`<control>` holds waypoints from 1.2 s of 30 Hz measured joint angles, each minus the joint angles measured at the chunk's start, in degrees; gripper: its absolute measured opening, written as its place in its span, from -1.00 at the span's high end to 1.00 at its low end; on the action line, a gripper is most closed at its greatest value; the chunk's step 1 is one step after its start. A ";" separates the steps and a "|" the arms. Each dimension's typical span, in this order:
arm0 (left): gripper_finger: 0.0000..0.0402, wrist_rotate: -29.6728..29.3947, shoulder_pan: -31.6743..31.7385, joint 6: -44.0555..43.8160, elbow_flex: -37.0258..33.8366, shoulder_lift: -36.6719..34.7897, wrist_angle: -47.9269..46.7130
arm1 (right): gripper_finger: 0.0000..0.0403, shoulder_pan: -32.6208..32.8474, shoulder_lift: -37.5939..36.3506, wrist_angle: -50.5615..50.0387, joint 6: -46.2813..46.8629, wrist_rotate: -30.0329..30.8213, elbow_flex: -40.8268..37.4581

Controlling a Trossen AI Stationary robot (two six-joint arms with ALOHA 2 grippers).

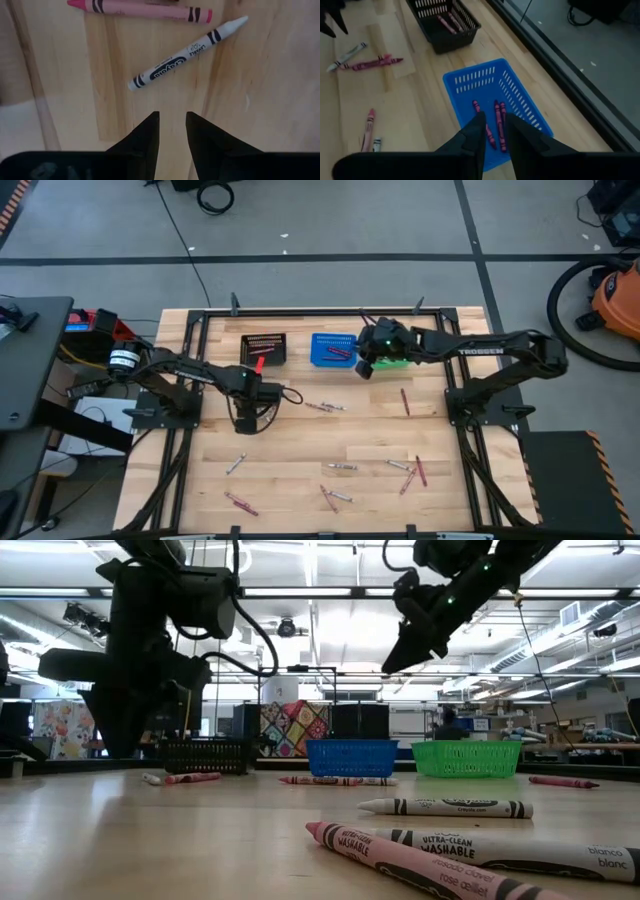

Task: Sort crayons
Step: Put the white crayon into the green bin

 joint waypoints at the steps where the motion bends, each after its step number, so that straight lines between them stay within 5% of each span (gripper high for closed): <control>1: 0.47 -0.02 0.00 0.00 0.00 0.00 0.04 | 0.60 0.00 -0.34 0.04 0.02 0.00 0.00; 9: 0.47 -0.04 0.00 4.40 0.00 0.00 0.01 | 0.60 0.00 -1.56 -1.35 0.07 0.00 0.00; 23: 0.47 -0.73 0.17 26.41 0.00 0.00 7.55 | 0.60 0.00 -1.04 -3.60 0.24 0.02 -0.02; 36: 0.47 -0.57 0.28 29.12 -0.04 0.97 7.36 | 0.60 0.00 -1.04 -3.67 0.26 0.03 -0.01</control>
